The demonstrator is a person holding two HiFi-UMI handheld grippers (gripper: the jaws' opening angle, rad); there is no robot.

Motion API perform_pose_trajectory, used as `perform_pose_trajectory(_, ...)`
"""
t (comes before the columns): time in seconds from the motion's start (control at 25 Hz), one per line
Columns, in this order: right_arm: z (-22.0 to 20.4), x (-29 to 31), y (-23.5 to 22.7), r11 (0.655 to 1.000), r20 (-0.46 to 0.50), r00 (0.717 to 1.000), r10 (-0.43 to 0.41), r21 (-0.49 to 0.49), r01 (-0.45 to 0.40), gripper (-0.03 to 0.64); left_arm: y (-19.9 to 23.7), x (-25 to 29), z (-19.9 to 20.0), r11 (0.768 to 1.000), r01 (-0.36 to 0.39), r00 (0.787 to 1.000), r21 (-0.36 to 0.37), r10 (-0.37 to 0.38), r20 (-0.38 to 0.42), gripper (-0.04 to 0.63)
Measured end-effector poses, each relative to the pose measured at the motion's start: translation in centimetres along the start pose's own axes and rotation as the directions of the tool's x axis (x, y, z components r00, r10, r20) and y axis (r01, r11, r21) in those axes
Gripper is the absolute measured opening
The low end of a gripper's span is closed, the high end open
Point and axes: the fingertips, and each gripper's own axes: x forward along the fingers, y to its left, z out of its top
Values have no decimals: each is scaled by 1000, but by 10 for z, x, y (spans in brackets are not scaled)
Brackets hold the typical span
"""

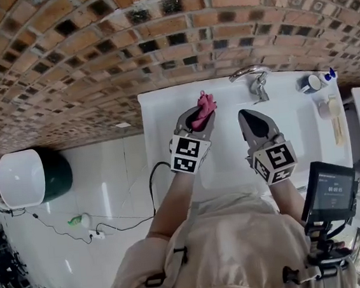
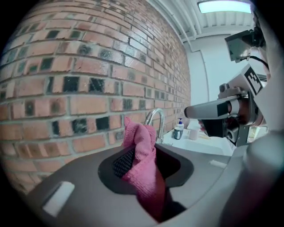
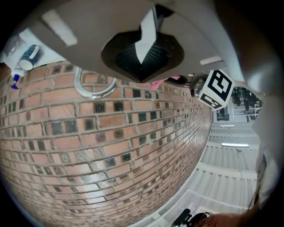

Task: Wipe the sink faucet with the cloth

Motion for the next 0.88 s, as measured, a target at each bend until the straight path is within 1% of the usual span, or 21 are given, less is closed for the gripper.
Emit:
perform_pose_trajectory(0.12,11,-18,-14,1000,23,999,-23,-5,23,-9,-25,18,30,998,47,998,34,-48,27,112)
perform_pose_trajectory(0.24,23,-29,-33,999,44,998,-50,-9,51,-9,-42,39,69,994,69,995,90,-75,66,112)
perform_pose_trajectory(0.32,30,-35,-43,998,57,996,-63,-13,64,-9,-52,53,94,990,84,991,114,-95,92,114)
perform_pose_trajectory(0.44,35,-43,-56,997,68,995,-75,-15,76,-9,-64,75,119,984,105,988,145,-120,95,114)
perform_pose_trajectory(0.56,37,-47,-68,996,72,994,-83,-9,84,-10,-68,100,131,981,111,990,159,-124,73,114)
perform_pose_trajectory(0.64,36,-49,-75,996,72,994,-87,-2,88,-9,-67,115,128,974,97,993,204,-107,41,115)
perform_pose_trajectory(0.72,33,-50,-80,996,67,994,-90,6,90,-9,-64,123,126,968,81,995,239,-92,37,116)
perform_pose_trajectory(0.8,27,-50,-85,996,57,994,-89,15,88,-9,-61,123,127,967,68,995,245,-82,49,117)
perform_pose_trajectory(0.88,22,-47,-86,996,48,995,-83,24,82,-9,-55,119,124,973,48,996,225,-62,56,118)
